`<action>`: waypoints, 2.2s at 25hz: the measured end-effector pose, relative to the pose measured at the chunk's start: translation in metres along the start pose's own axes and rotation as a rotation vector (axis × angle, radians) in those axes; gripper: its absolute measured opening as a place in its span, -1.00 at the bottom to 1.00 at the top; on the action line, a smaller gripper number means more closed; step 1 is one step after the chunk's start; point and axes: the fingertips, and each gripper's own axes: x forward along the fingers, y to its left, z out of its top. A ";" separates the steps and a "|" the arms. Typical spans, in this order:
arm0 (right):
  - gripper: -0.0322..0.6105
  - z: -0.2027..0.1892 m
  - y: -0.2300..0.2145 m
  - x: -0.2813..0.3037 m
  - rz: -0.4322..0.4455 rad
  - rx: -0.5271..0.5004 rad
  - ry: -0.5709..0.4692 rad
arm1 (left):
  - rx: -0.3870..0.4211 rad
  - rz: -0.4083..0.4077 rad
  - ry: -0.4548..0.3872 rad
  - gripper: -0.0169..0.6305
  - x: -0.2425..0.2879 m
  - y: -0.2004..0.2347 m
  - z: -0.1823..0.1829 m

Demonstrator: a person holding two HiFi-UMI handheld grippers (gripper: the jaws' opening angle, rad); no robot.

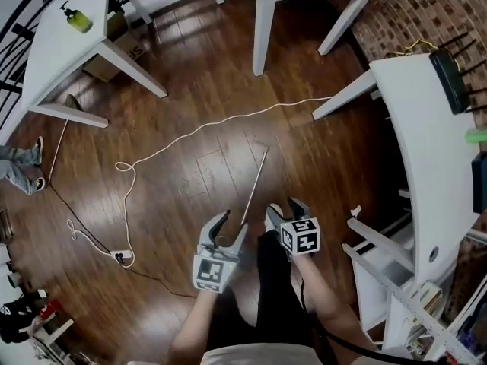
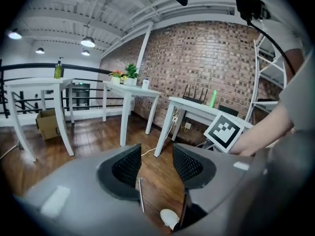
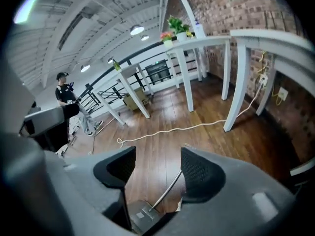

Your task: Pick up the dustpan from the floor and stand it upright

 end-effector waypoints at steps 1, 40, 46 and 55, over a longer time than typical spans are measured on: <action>-0.04 -0.002 -0.014 0.026 0.005 0.004 0.020 | -0.015 0.007 0.010 -0.27 0.019 0.011 -0.013; -0.58 -0.146 -0.220 0.457 -0.210 0.172 0.201 | -0.233 0.150 0.154 -0.26 0.204 0.147 -0.342; -0.64 -0.059 -0.131 0.337 -0.088 0.101 -0.001 | -0.253 0.199 -0.003 -0.26 0.156 0.137 -0.240; -0.69 -0.004 0.023 0.155 -0.088 -0.136 -0.256 | -0.079 0.094 -0.053 -0.26 0.003 0.102 -0.159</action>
